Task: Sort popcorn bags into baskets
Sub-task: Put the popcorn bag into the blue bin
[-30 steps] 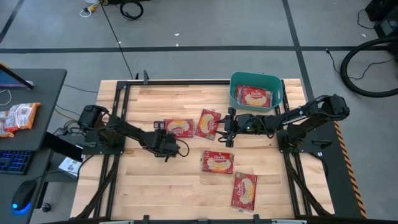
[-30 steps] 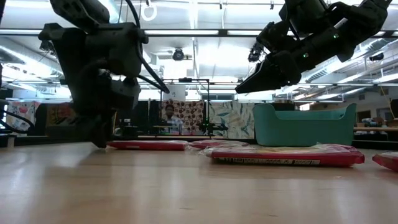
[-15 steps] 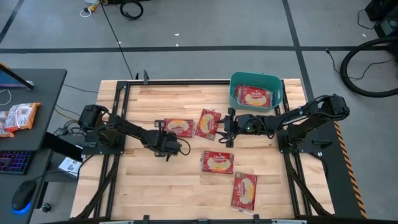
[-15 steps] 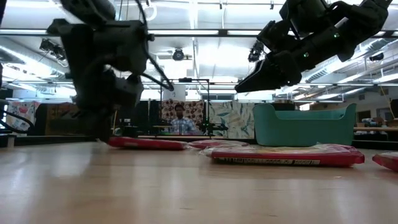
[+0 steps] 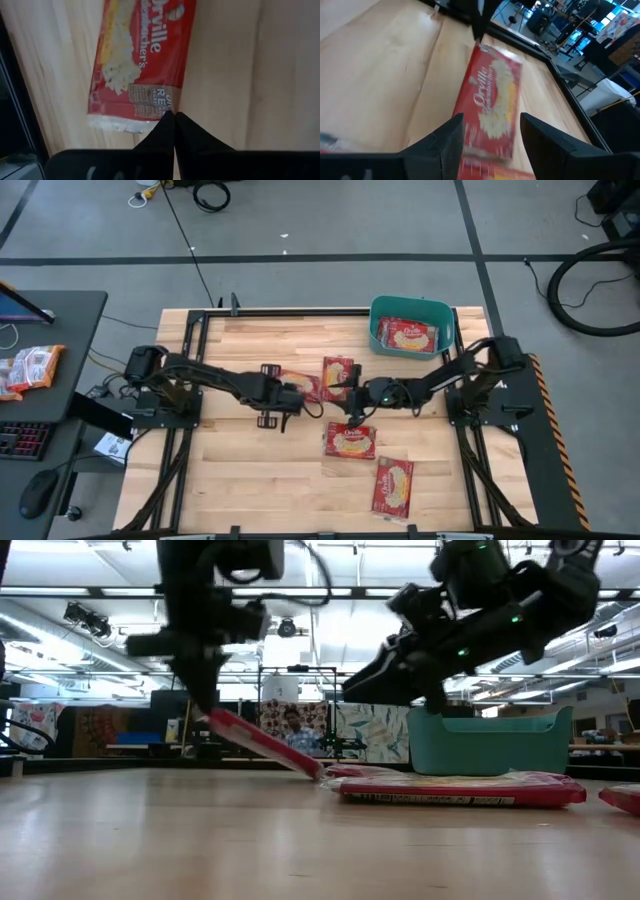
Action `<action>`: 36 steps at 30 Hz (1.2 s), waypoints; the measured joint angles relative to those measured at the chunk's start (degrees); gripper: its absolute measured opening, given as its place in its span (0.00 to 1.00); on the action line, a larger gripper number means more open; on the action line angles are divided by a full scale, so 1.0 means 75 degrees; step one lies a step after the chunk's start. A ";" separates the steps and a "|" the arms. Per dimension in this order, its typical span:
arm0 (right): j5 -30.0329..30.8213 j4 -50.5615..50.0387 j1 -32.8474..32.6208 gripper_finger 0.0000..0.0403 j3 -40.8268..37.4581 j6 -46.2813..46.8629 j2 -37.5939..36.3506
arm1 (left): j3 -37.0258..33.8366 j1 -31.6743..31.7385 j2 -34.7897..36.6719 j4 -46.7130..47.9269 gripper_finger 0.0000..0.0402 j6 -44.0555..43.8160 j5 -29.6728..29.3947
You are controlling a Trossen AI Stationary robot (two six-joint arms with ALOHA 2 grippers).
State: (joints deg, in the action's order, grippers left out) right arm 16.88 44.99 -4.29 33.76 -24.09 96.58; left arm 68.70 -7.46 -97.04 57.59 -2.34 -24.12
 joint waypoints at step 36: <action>0.2148 -0.0352 -0.0411 0.14 0.2325 0.0043 0.2238 | 0.1315 0.0009 0.0661 -0.0198 0.01 -0.1006 0.0249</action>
State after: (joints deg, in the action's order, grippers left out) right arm 33.00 42.35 -7.38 51.20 -23.77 113.37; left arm 78.56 -7.40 -92.08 56.11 -9.88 -22.25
